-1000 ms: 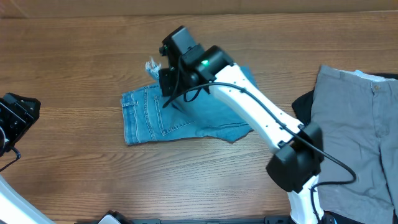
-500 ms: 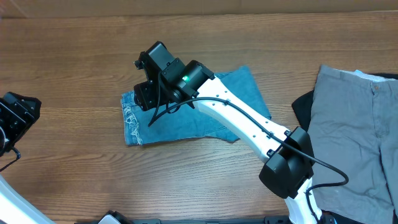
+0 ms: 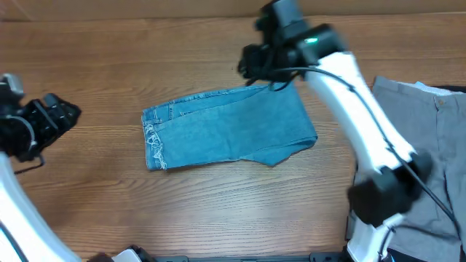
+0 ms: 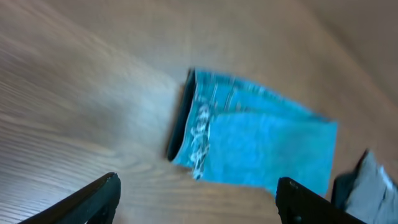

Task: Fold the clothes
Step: 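Lay the hems down near the waistband and raise the right gripper, then grasp the left edge of the folded jeans with the left gripper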

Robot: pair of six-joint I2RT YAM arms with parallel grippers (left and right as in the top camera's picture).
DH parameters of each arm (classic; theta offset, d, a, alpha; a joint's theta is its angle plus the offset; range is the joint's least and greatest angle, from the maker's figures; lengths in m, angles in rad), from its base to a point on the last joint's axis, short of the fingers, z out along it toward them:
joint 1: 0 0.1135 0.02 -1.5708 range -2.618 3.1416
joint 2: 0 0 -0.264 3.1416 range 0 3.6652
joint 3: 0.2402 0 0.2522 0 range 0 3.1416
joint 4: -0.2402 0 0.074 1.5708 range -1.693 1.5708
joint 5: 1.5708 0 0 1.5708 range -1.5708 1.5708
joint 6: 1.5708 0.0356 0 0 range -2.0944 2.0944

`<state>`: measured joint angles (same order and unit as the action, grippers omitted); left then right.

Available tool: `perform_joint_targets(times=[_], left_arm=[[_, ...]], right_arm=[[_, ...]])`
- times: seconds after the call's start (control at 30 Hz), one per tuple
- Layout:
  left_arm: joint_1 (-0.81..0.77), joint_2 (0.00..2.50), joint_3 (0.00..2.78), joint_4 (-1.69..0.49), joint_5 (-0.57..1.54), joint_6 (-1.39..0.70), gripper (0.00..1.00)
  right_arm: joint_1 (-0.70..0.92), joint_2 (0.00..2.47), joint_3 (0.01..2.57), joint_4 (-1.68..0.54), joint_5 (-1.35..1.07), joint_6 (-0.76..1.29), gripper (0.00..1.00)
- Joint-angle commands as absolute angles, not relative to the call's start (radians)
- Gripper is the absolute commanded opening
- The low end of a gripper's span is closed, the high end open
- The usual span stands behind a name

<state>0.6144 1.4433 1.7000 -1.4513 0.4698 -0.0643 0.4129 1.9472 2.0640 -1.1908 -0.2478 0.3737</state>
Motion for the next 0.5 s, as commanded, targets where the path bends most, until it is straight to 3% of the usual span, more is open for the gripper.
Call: perform_joint_targets(times=[0.0, 0.13, 0.2, 0.47], left_arm=[[0.562, 1.570, 1.602, -1.431, 0.464, -0.002, 0.83], [0.492, 1.714, 1.531, -1.397, 0.611, 0.138, 0.82], [0.451, 1.789, 1.520, -1.377, 0.582, 0.143, 0.81], [0.321, 2.027, 1.520, -1.332, 0.425, 0.126, 0.91]], right_arm=[[0.386, 1.757, 2.075, -1.230, -0.266, 0.378, 0.59], [0.362, 1.682, 2.075, -1.285, -0.261, 0.377, 0.61], [0.362, 1.665, 2.075, -1.303, -0.262, 0.371, 0.61], [0.362, 1.663, 2.075, -1.360, -0.234, 0.371, 0.61]])
